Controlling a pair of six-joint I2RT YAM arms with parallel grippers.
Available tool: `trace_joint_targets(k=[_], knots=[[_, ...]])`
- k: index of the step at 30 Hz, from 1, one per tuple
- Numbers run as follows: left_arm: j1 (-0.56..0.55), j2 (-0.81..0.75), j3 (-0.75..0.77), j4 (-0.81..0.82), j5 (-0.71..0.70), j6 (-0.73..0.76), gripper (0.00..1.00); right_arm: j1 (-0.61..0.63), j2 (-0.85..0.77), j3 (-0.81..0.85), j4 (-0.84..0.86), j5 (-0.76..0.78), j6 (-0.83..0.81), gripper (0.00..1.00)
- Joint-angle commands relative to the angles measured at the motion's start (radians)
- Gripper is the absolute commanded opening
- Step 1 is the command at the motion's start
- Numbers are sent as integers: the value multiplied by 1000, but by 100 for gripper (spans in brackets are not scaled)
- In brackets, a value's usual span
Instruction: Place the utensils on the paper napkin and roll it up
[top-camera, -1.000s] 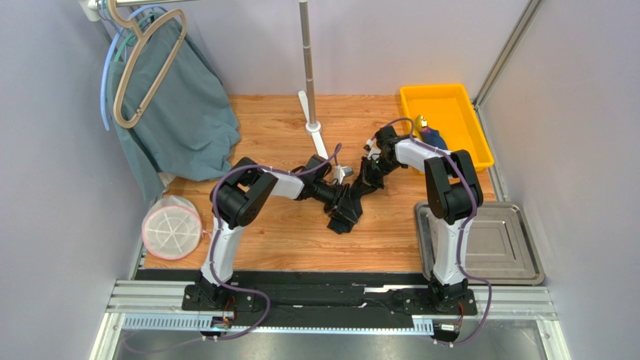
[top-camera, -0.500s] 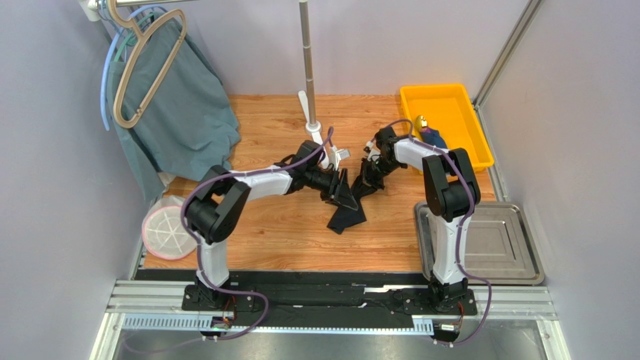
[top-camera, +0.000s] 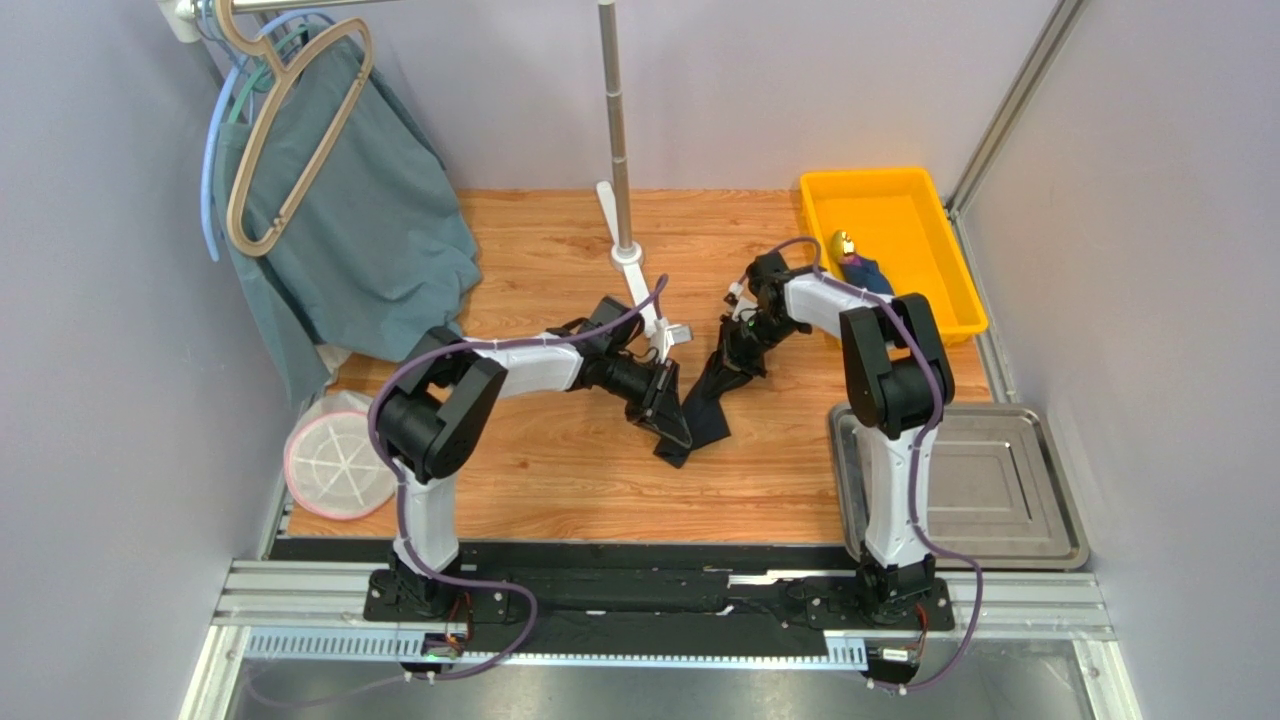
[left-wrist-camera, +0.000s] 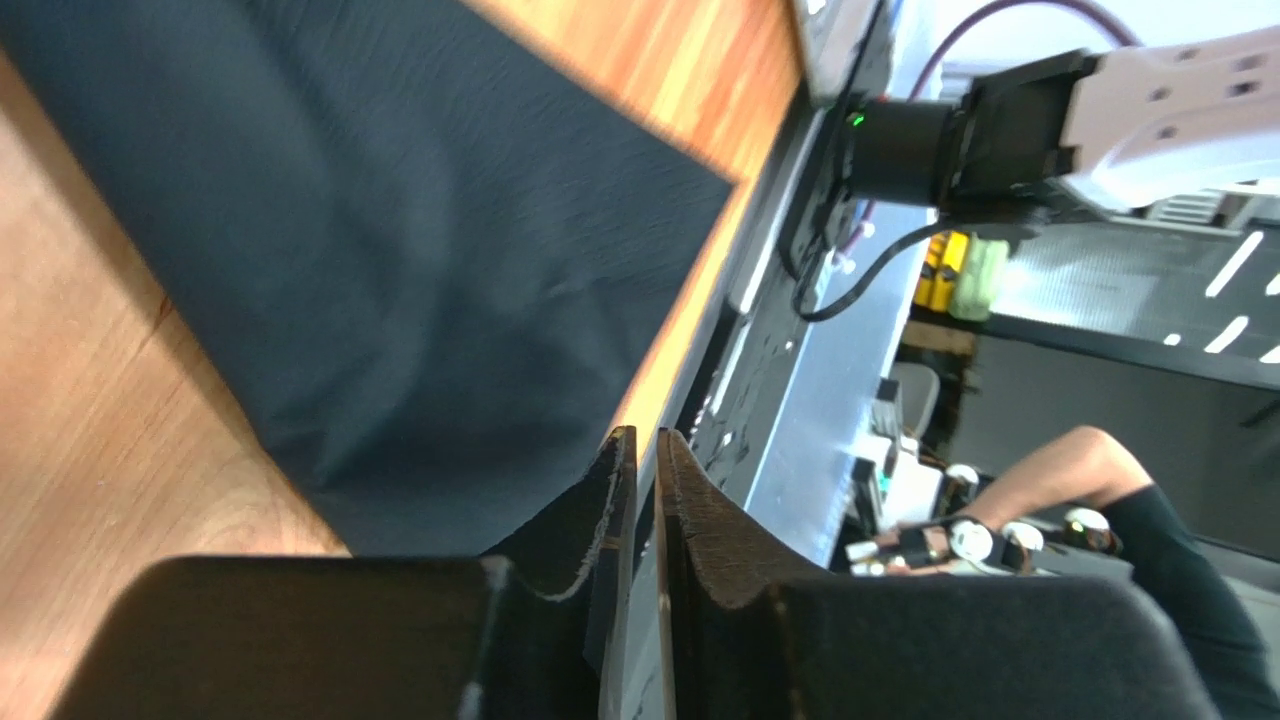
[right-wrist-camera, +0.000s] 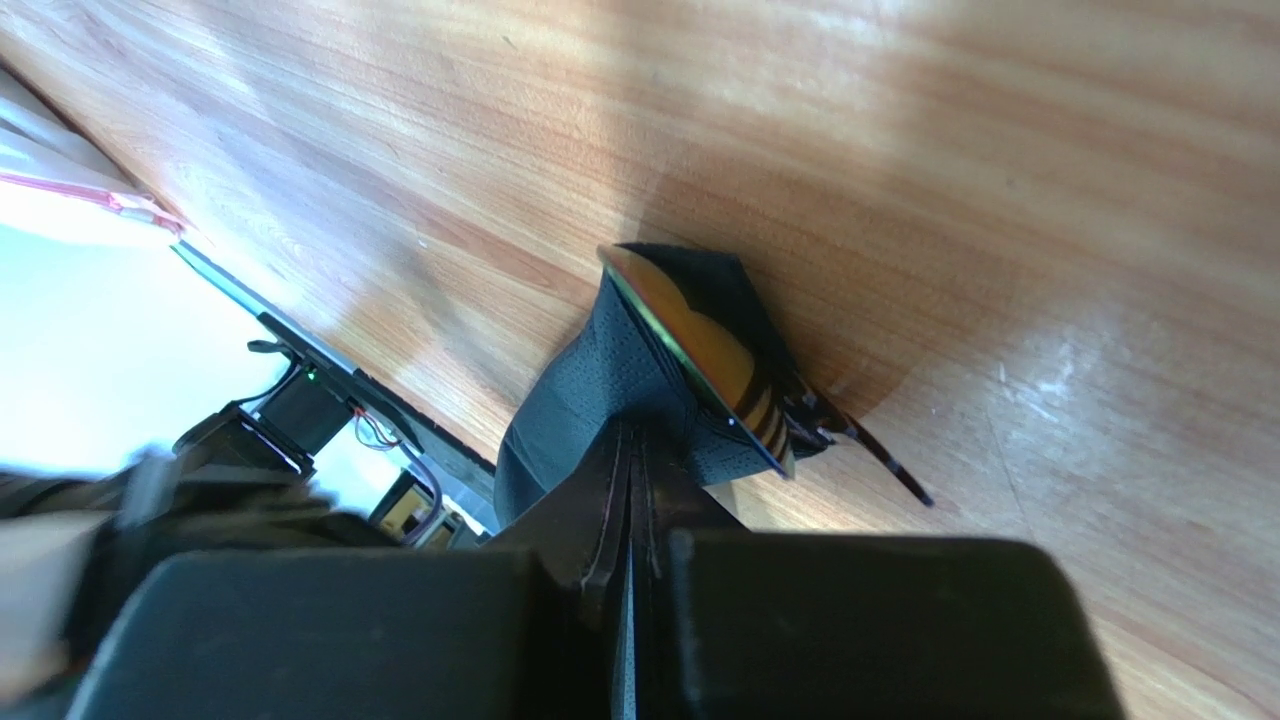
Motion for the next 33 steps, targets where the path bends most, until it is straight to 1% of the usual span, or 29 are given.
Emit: trace_joint_targets(k=[1,6,8,12,15,17,20,23,27,30,33], knots=[[3,90,-22,51,37,18,13,4,84,26,43,166,-64,0],[41,215,-39,179,17,-83,7,4,105,82,40,164,-64,0],[46,226,-43,186,6,-86,6,4,107,110,38,163,-67,0],[54,247,-88,287,9,-141,1,1,101,162,28,160,-78,0],[55,259,-105,348,5,-184,0,3,73,188,17,108,-76,1],[55,270,-103,376,11,-219,0,-2,23,191,25,31,-64,4],[57,282,-103,413,9,-247,0,0,-60,132,67,-84,-10,10],[55,281,-99,425,2,-256,0,6,-118,29,132,-162,56,13],[55,285,-96,445,-2,-276,0,20,-117,-60,164,-176,82,12],[55,279,-97,443,-3,-284,0,20,-83,-103,170,-147,77,9],[55,255,-108,447,-1,-285,0,18,-60,-123,160,-83,56,8]])
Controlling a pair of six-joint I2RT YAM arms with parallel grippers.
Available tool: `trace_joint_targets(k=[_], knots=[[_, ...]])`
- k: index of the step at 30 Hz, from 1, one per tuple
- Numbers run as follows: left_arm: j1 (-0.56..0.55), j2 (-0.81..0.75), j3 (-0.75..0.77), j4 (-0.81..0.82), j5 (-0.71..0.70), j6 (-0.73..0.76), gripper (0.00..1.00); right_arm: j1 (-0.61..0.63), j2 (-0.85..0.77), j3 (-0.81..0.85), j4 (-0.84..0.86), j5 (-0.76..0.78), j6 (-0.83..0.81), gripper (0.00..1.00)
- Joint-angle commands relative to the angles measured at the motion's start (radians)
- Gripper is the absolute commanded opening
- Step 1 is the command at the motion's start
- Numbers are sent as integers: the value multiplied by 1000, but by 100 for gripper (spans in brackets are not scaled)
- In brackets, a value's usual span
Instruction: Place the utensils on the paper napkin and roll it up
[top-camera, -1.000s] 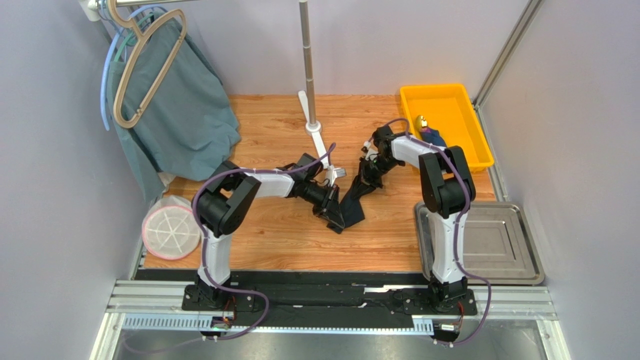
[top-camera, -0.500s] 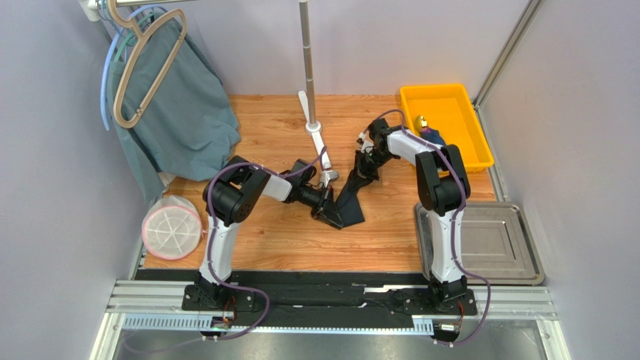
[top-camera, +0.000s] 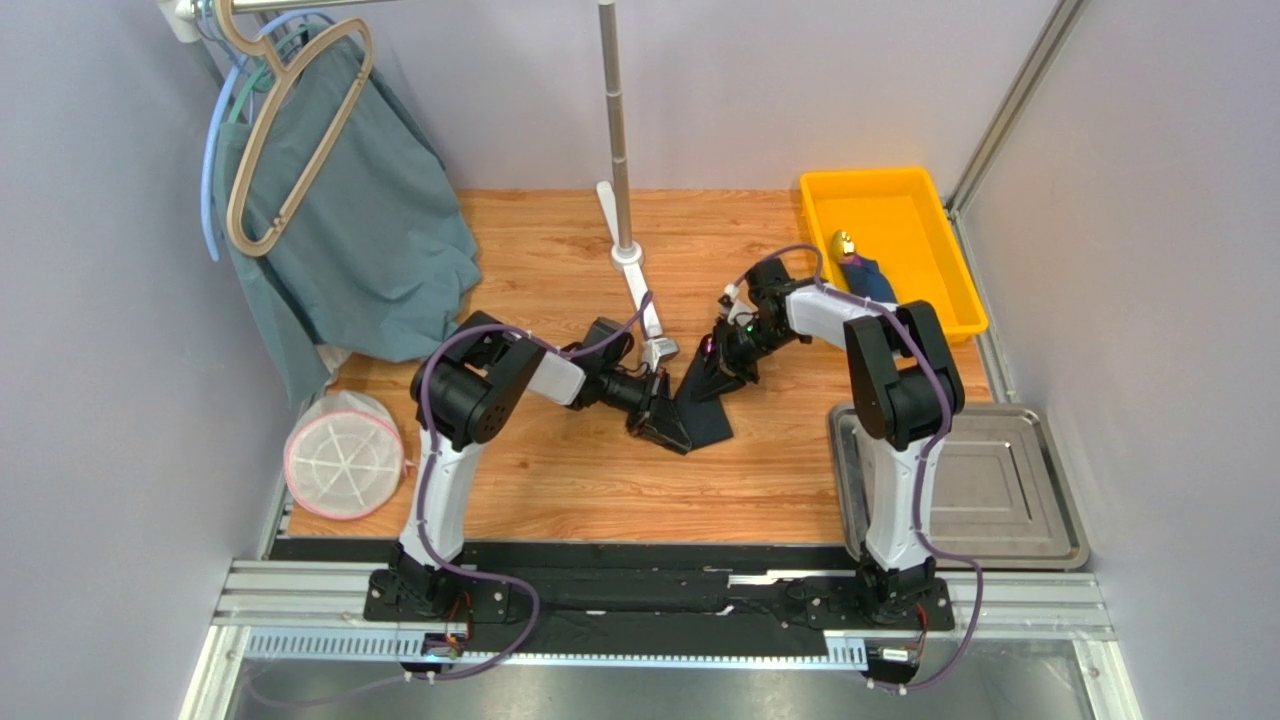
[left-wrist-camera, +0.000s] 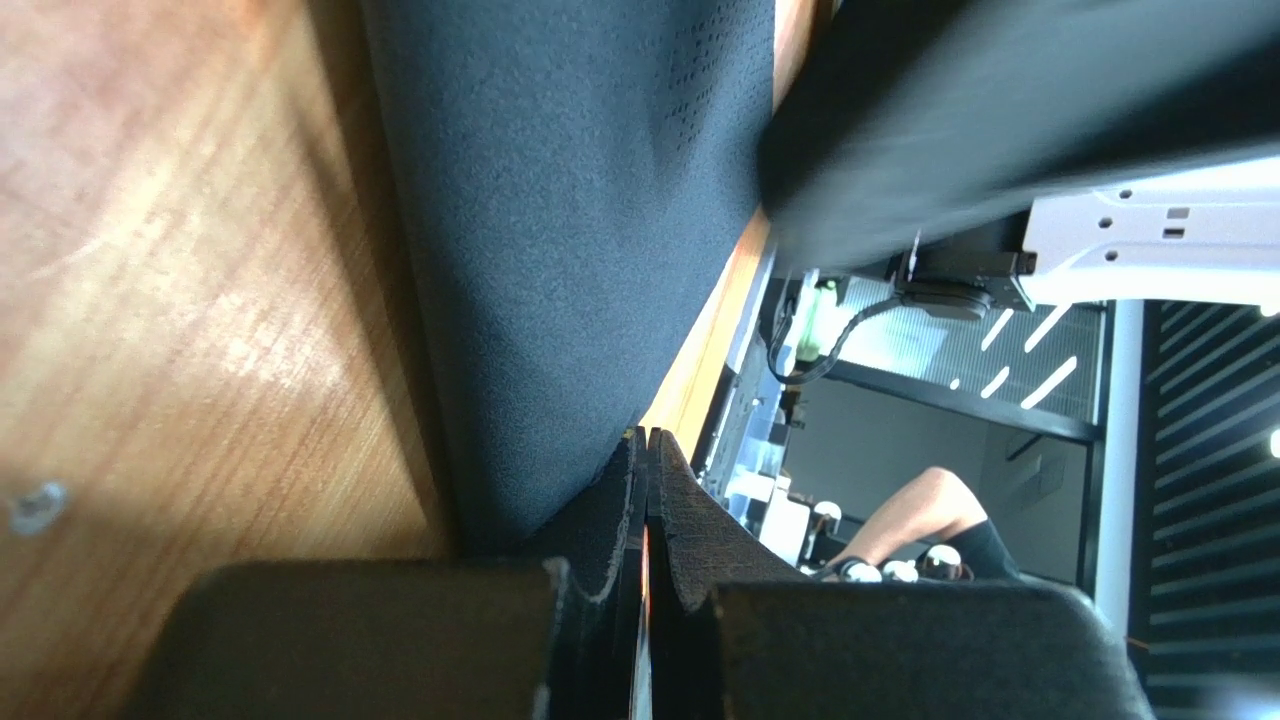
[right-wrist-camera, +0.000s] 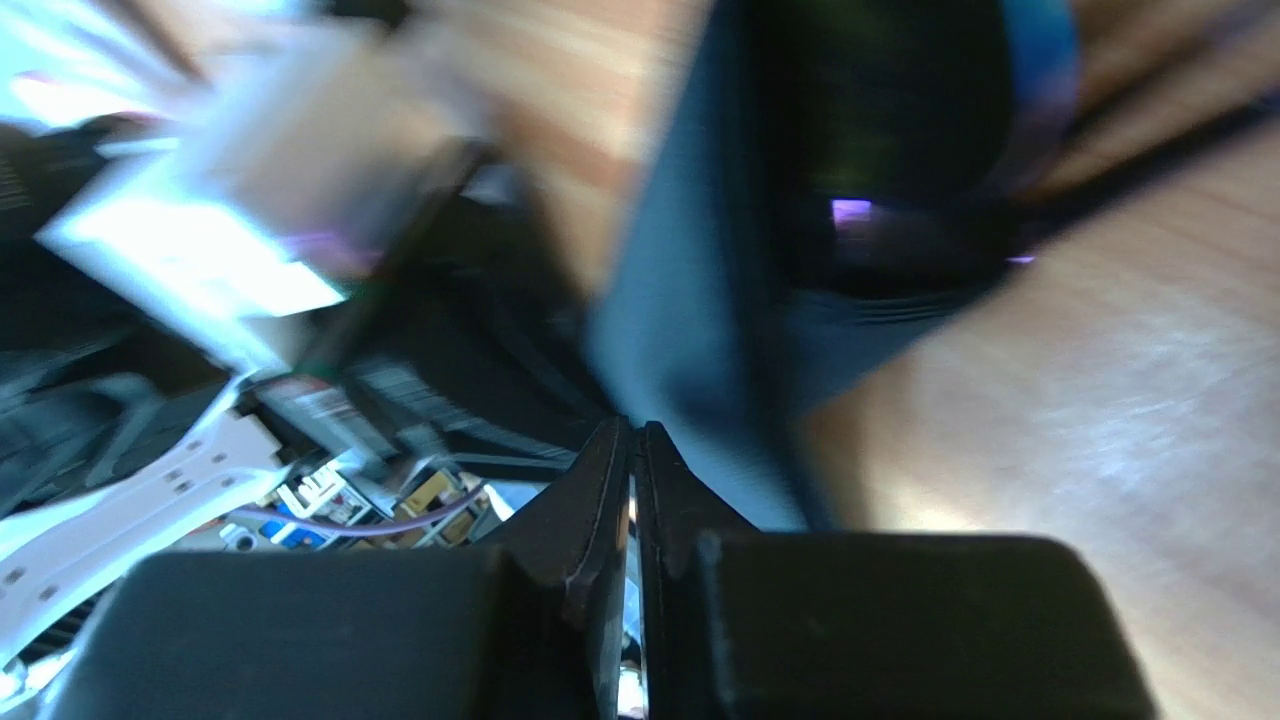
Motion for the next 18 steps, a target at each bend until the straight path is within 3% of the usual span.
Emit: trace_joint_targets(k=[1,10,18], knots=[[2,5,-34,16,-110,18,0,3,48,-29,14,72,-11,7],[1,-183,-27,45,-89,40,8,4,108,17,-66,195,-131,2],[1,-104,-26,2,-119,65,8,11,129,41,-86,219,-174,1]])
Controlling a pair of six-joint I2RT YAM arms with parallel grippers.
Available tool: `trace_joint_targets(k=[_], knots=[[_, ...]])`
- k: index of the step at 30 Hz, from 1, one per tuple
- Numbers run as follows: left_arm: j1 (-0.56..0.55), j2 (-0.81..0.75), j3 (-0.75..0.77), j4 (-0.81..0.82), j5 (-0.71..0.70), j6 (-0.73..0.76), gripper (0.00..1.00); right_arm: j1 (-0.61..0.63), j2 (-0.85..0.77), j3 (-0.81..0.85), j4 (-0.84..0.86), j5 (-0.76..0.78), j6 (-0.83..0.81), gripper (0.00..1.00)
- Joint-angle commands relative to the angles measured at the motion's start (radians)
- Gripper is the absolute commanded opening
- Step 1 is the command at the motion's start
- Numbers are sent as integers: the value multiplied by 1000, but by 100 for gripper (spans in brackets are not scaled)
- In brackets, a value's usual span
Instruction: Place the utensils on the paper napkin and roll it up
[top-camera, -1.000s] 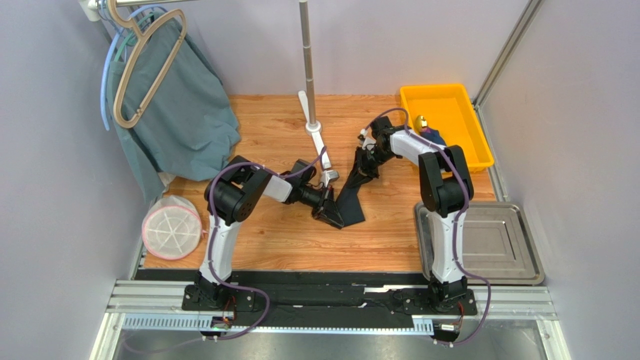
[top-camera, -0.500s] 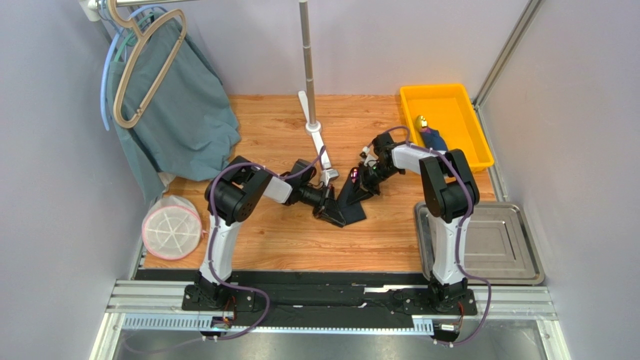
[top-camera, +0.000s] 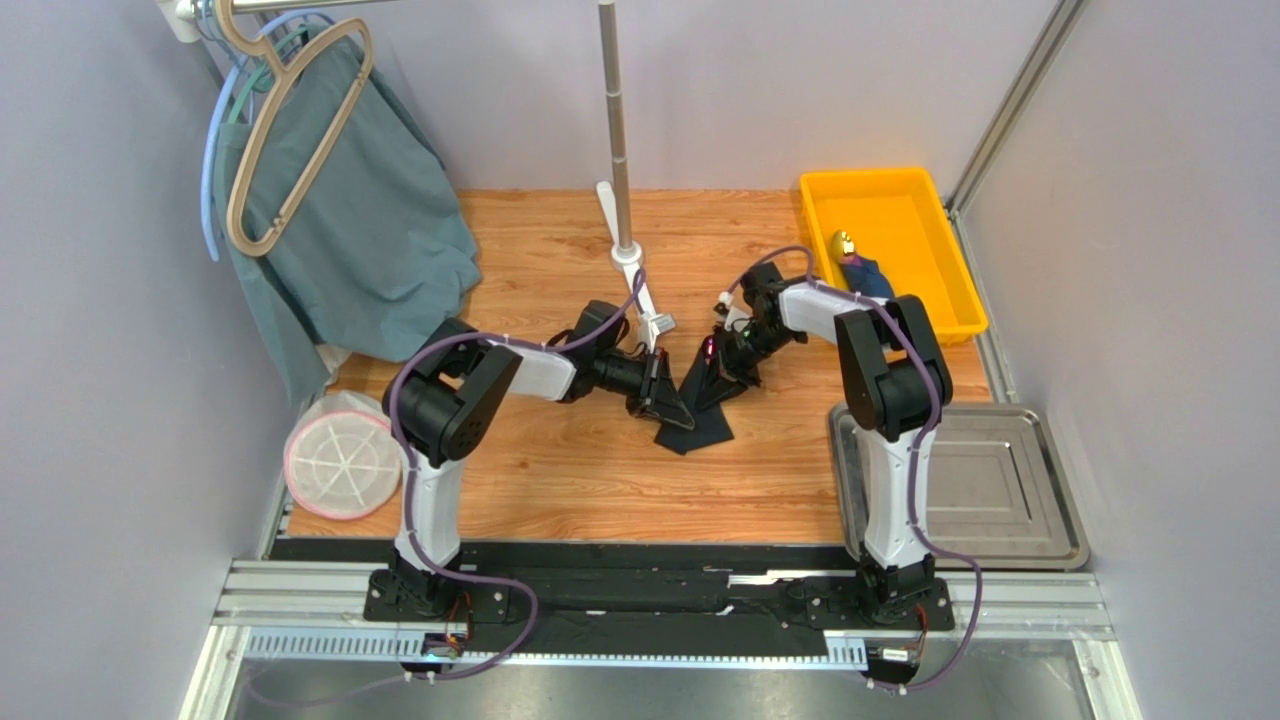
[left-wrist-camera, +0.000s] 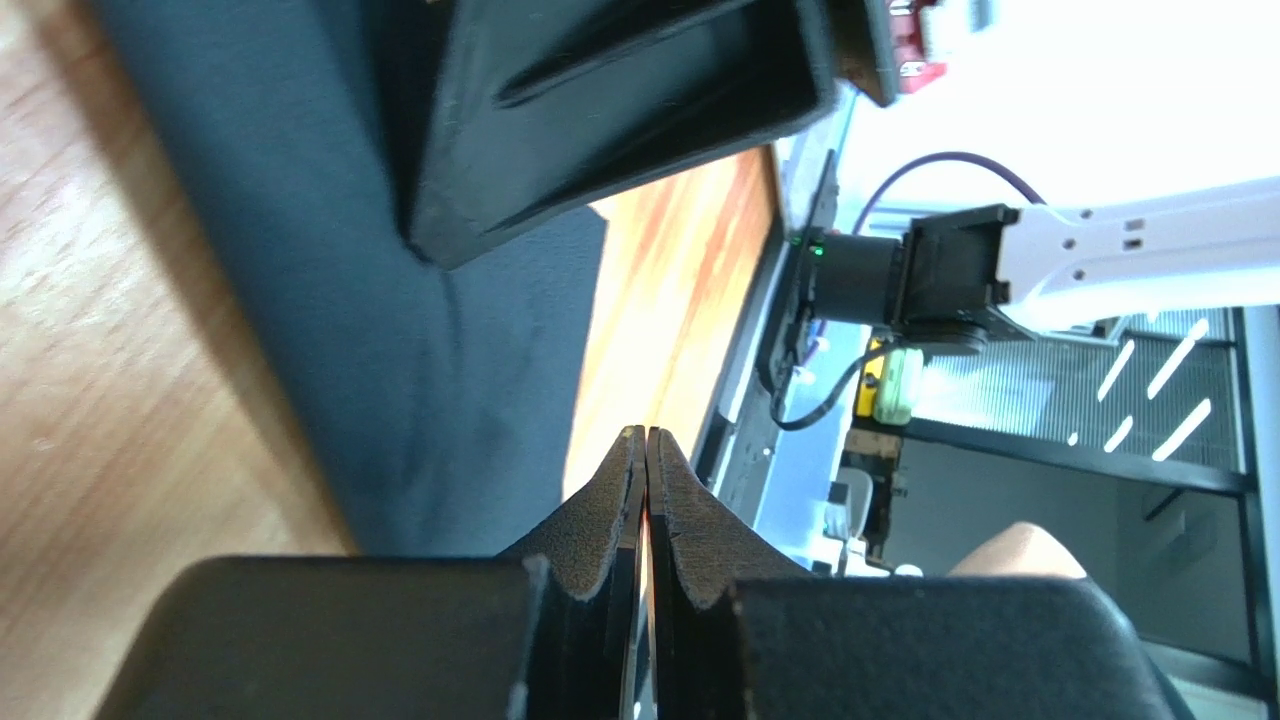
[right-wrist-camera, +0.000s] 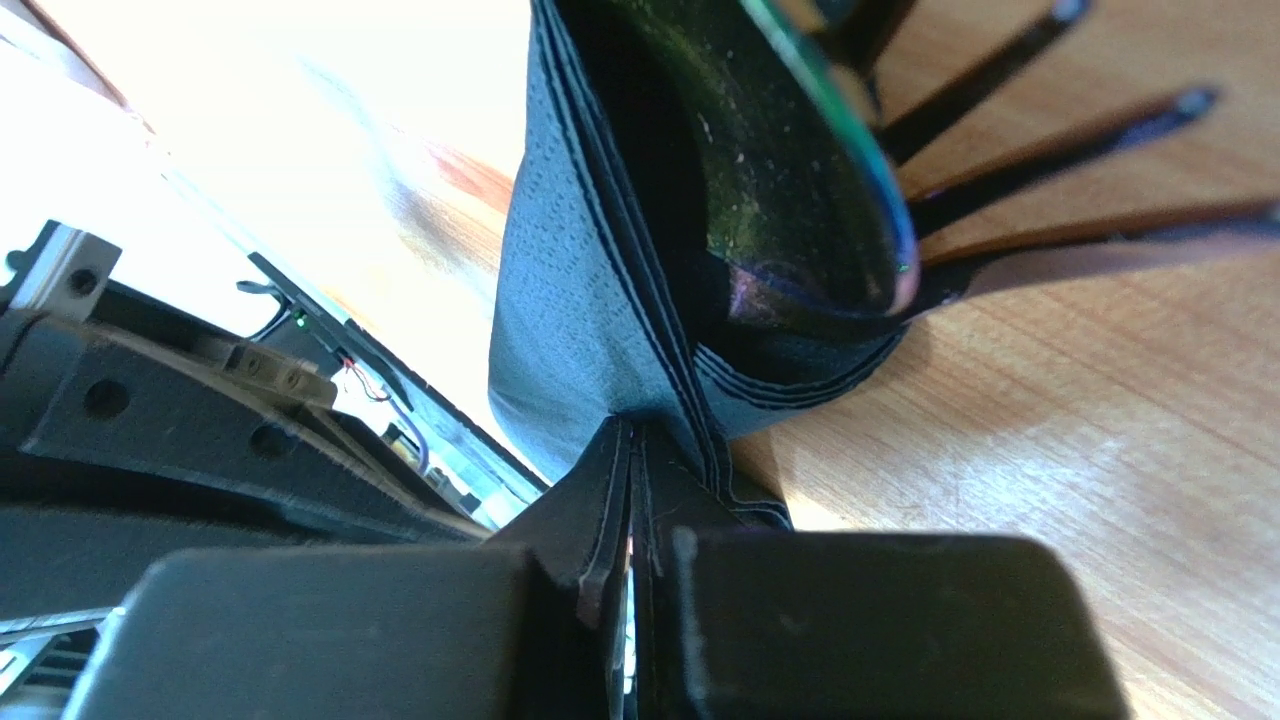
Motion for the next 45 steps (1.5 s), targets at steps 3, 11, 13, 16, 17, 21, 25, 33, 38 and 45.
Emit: trace_joint_targets(k=[3,11,13,16,17,21,25,33,38,45], knots=[[0,92,-19,-21,-39,38,3,4,42,22,7,163,-79,1],[16,195,-14,-29,-56,15,0,-51,-59,77,-10,56,-4,17],[16,197,-11,-27,-53,12,0,-62,-90,68,12,89,49,29],[16,194,-11,-24,-56,10,0,-64,-130,48,44,138,99,42],[16,194,-11,-22,-56,9,0,-62,-130,45,52,146,108,45],[17,191,-12,-22,-60,12,0,-55,-96,42,70,163,130,49],[16,191,-9,-24,-57,10,0,-42,-73,25,90,156,153,51],[16,183,-9,-25,-64,13,0,-15,-27,11,58,244,150,45],[16,189,-5,-19,-65,10,0,2,-7,-7,59,295,167,41],[17,186,7,-28,-68,12,0,7,23,14,52,297,158,17]])
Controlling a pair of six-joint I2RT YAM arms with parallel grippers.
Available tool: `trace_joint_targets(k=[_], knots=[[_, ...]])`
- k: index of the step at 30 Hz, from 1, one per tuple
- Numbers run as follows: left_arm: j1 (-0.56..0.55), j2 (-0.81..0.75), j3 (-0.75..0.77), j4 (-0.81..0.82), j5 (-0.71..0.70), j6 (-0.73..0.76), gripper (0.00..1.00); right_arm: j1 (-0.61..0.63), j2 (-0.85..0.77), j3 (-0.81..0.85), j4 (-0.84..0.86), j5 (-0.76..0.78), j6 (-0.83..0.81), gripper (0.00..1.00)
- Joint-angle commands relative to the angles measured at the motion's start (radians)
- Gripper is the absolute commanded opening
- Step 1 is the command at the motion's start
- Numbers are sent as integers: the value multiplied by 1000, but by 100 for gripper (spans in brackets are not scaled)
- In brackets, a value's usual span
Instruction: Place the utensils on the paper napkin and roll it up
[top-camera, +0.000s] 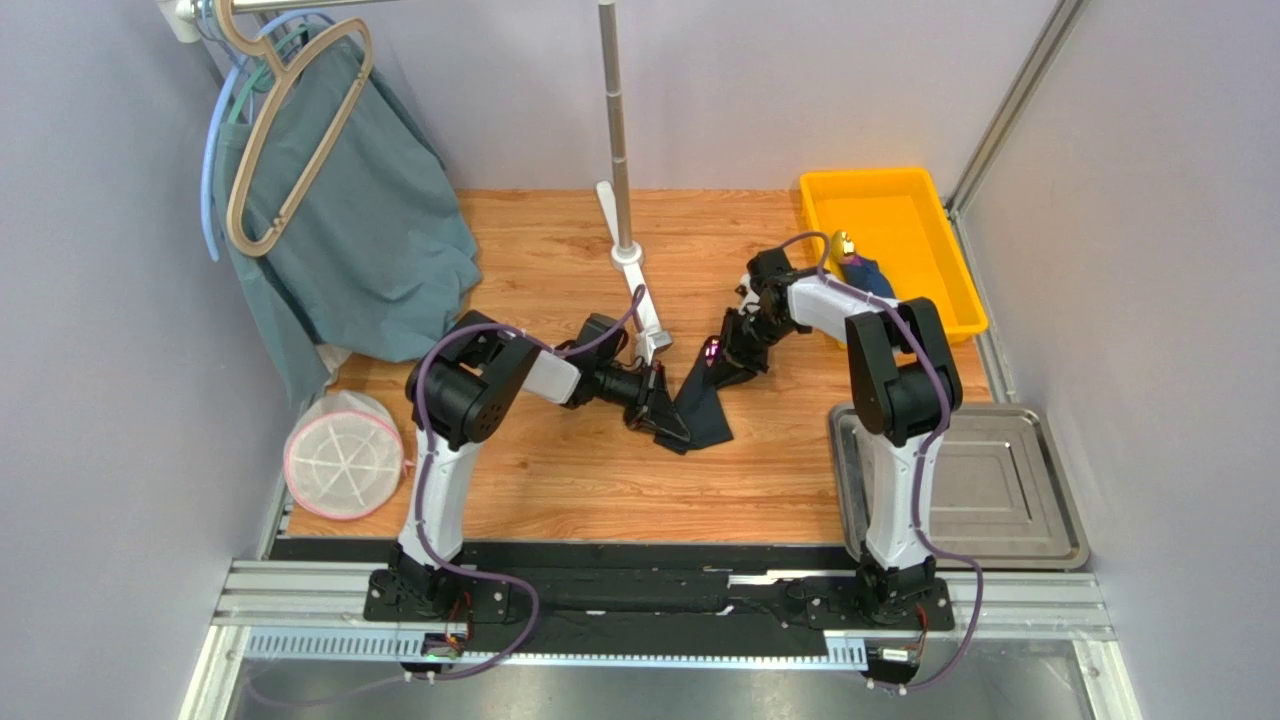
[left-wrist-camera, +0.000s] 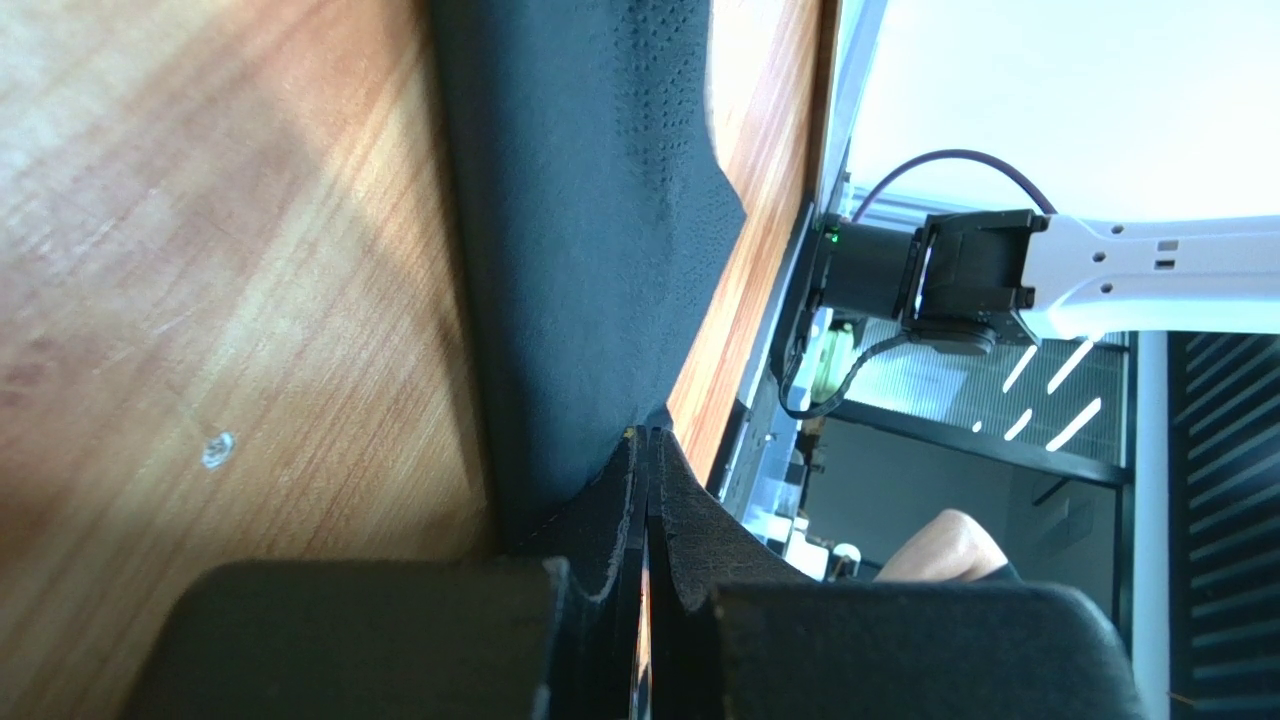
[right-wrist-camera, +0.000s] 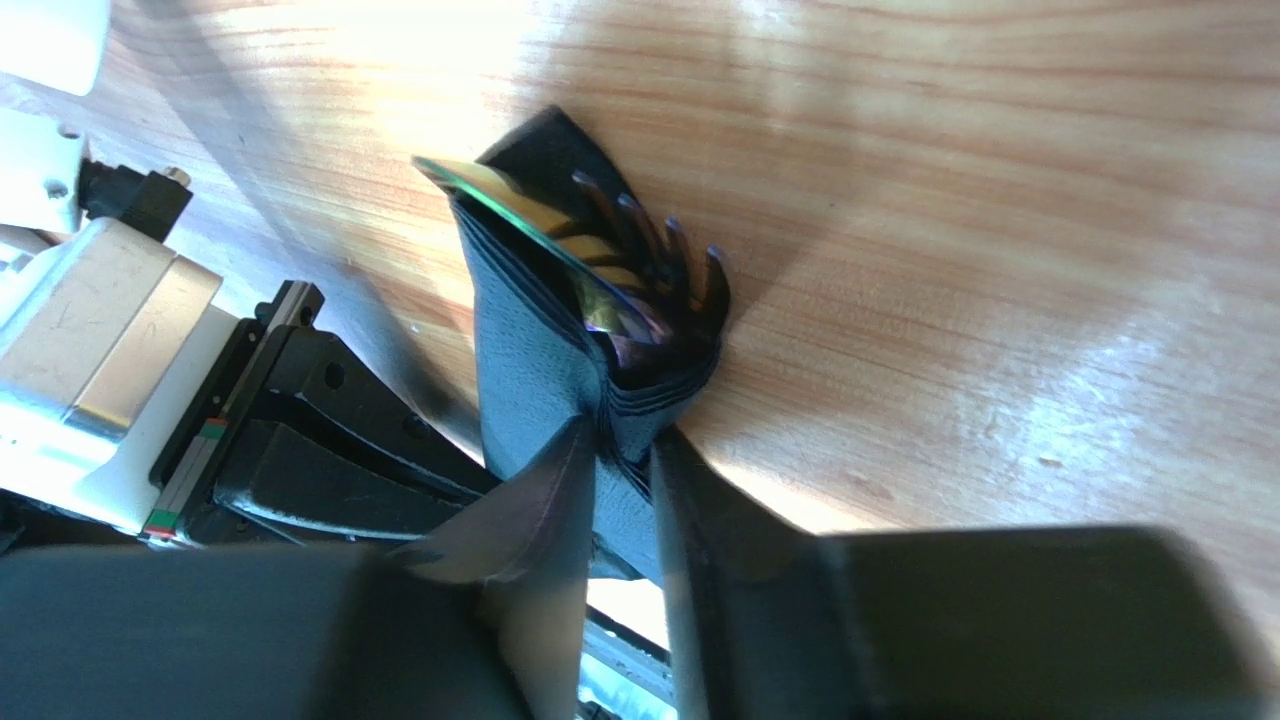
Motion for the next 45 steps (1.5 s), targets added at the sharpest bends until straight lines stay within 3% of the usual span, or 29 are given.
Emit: trace_joint_targets(k=[1,4,8,11,15,18,20,21,22,23,25,26,35,40,45], knots=[[0,45,0,-65,-123,55,0,14,65,0,-4,90,-17,13],[0,38,3,-65,-124,50,0,5,63,8,-5,76,-25,0],[-1,7,14,-43,-120,44,0,-12,57,12,15,5,-31,0],[-1,-59,32,-72,-118,84,10,-17,30,9,50,-39,-52,0],[-1,-186,49,-193,-130,158,33,-17,-13,5,76,-72,-83,0],[1,-293,71,-313,-146,236,45,-18,-36,3,88,-75,-104,0],[7,-367,80,-386,-163,300,47,-18,-50,-3,101,-81,-114,0],[12,-390,85,-442,-169,317,57,-21,-55,-8,107,-87,-112,0],[18,-431,86,-468,-181,346,58,-20,-62,-18,116,-88,-112,0],[32,-453,86,-492,-189,363,70,-18,-75,-23,131,-94,-112,0],[50,-520,88,-566,-221,412,72,-20,-85,-32,145,-111,-112,0],[70,-545,86,-585,-235,431,86,-20,-99,-35,154,-122,-114,0],[128,-709,106,-740,-356,544,95,-20,-128,-46,182,-176,-126,0],[157,-810,27,-637,-364,518,99,-20,-165,-49,191,-202,-135,0],[164,-1051,-223,-251,-393,475,99,-18,-196,-48,196,-257,-158,0]])
